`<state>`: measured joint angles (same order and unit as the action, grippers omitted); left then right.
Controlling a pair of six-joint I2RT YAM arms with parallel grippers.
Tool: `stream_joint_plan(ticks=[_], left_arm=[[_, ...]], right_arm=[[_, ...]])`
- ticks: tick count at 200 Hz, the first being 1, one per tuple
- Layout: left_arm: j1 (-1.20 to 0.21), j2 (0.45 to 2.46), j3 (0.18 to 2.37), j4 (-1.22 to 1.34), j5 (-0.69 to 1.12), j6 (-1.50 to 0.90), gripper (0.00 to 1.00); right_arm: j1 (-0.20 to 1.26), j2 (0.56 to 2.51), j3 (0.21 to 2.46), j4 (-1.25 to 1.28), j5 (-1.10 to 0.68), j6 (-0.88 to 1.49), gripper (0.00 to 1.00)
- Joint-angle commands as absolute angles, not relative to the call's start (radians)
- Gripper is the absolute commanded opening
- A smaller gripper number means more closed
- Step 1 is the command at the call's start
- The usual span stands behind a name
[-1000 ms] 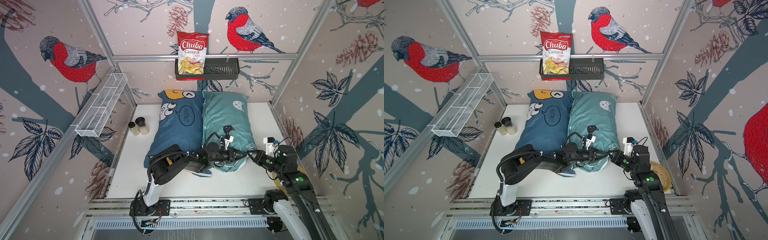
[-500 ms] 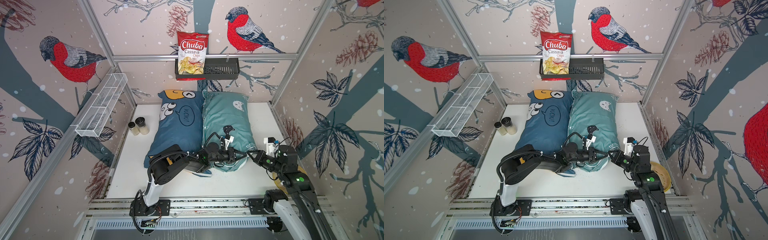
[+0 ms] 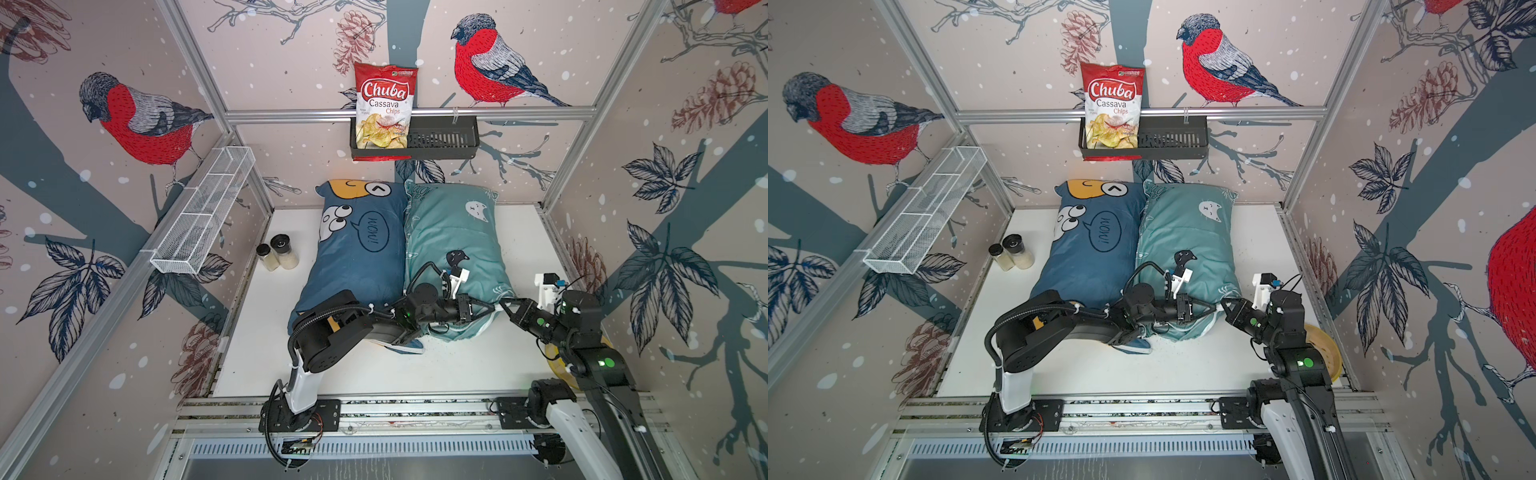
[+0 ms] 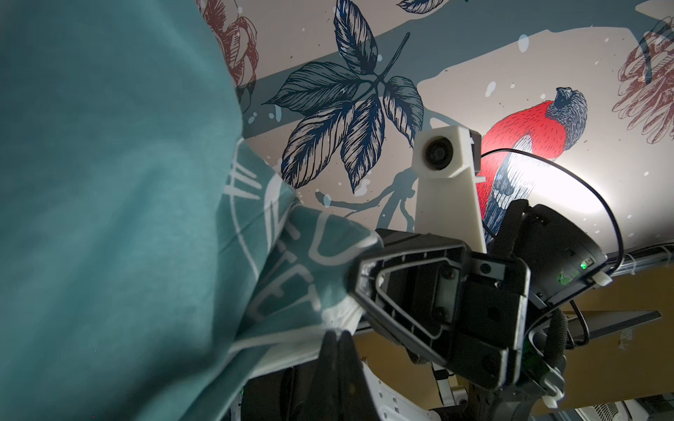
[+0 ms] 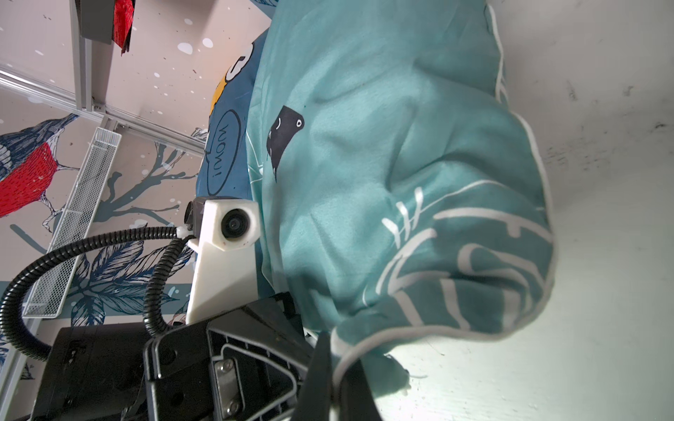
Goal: Zip up pillowcases
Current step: Zip the zipper on the pillowcase.
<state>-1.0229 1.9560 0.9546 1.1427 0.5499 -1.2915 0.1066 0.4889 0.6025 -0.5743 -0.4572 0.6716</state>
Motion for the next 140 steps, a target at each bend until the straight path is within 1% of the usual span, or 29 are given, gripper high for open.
stream_joint_plan(ticks=[1,72,140], left_arm=[[-1.026,1.939,0.948,1.104,0.565,-1.248,0.0],[-1.042,1.886,0.948,0.97,0.551,-1.14,0.0],[-1.055,1.828,0.954,0.789,0.517,-1.009,0.0]], right_arm=[[0.09,0.486,0.628,-0.517,-0.377,0.65,0.0],[-0.009,0.506,0.686,-0.495,-0.338,0.636,0.0],[-0.062,0.588,0.745,-0.486,-0.29,0.568,0.0]])
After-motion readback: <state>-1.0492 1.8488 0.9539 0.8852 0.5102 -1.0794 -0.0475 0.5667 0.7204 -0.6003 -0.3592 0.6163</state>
